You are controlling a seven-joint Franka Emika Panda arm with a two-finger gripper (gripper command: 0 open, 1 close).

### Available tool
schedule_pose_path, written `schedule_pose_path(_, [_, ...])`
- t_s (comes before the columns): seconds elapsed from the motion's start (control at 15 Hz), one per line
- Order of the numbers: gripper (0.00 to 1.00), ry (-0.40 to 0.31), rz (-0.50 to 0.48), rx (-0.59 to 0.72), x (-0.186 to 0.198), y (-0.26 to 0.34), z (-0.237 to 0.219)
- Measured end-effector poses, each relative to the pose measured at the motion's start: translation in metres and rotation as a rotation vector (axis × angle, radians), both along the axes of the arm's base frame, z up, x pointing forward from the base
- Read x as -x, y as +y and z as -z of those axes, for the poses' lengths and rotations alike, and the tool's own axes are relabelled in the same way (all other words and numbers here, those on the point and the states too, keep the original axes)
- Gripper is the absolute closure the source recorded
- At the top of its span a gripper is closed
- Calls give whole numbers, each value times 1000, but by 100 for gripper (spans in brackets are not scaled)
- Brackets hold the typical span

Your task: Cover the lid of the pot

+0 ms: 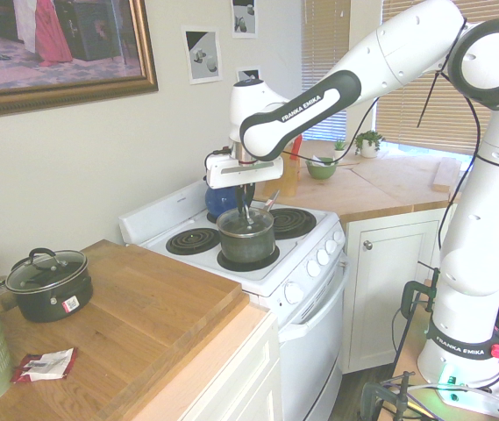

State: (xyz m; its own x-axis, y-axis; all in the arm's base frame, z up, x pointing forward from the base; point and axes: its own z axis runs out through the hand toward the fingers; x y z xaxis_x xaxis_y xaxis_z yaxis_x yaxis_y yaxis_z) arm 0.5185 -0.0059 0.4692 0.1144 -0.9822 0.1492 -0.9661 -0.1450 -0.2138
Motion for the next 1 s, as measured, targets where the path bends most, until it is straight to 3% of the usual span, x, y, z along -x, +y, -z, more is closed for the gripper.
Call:
schedule_pose_path(0.27, [100,-6,9,-5,-18,-7,13])
schedule_pose_path(0.6, [100,-41,1,-5,-29,-2,-5])
schedule_pose_path(1.0, [100,-20,37,-4,-26,-25,1])
